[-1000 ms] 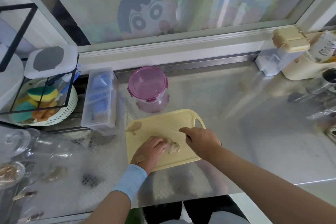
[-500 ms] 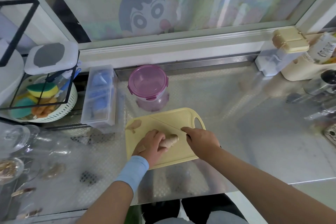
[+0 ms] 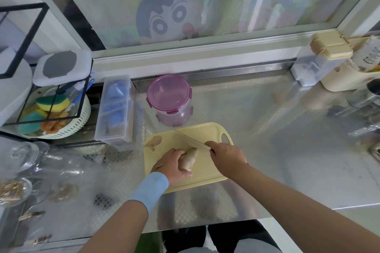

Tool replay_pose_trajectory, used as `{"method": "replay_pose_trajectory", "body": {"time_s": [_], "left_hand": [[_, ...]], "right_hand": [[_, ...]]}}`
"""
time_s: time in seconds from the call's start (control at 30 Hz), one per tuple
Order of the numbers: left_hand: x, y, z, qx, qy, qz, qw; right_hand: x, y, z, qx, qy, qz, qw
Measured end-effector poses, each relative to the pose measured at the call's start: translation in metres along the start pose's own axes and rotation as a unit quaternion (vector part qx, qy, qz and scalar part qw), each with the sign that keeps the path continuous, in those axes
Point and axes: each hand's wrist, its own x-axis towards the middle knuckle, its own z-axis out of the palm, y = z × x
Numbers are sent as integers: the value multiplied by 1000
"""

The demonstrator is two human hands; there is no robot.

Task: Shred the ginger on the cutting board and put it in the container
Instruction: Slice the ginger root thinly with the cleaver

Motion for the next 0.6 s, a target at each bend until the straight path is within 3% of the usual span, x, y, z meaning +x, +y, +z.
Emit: {"method": "replay_pose_trajectory", "body": {"time_s": [0.2,0.27,0.4,0.5,0.6], "left_hand": [[0,8,-1,-88,51,-57,993],[-2,9,-1,-68,63,-55,994],[-1,4,0,-31,179,71,981],[7,-1,10,57,192,212,957],[12,-3,22,108,227,243,937]], "right_hand": [[0,1,-5,8,0,5,1000],[-1,1,-6,10,3,3,1000],[-6,-2,-7,9,8,-7,1000],[-11,-5,-7,-8,9,-25,1000],[-16,-9,-6,-37,5,-50,998]]}}
